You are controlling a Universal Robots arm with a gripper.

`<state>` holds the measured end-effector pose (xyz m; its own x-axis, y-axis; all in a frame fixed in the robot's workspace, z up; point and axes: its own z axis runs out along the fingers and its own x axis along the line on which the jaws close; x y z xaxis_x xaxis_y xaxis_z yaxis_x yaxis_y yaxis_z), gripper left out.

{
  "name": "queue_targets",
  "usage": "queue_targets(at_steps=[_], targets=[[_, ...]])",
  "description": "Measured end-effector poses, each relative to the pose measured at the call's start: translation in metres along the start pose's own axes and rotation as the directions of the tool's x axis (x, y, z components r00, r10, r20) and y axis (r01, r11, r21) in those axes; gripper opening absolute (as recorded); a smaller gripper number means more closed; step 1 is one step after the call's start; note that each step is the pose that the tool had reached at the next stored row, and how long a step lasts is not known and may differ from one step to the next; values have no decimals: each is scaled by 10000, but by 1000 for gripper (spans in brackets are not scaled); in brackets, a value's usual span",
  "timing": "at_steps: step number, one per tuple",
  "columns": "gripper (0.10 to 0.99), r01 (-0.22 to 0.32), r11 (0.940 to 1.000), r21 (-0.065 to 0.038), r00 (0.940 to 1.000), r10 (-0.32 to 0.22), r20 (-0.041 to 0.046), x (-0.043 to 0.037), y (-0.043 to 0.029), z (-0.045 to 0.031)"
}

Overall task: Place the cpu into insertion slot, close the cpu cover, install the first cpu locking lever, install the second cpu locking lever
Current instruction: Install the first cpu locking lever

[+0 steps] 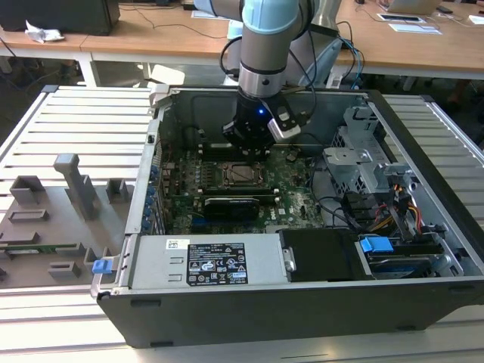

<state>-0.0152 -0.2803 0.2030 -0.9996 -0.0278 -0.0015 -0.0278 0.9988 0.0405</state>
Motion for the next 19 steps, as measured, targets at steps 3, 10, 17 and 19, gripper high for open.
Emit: queue_targets(at_steps=[3,10,17,19], targets=[[110,1,10000,43,10000,-1,-9,2,-1,-74],[110,1,9985,543,10000,0,-19,17,-177,-84],[110,-1,9971,765,10000,3,-26,21,-285,-102],[110,1,9971,764,10000,1,-25,21,-283,-159]])
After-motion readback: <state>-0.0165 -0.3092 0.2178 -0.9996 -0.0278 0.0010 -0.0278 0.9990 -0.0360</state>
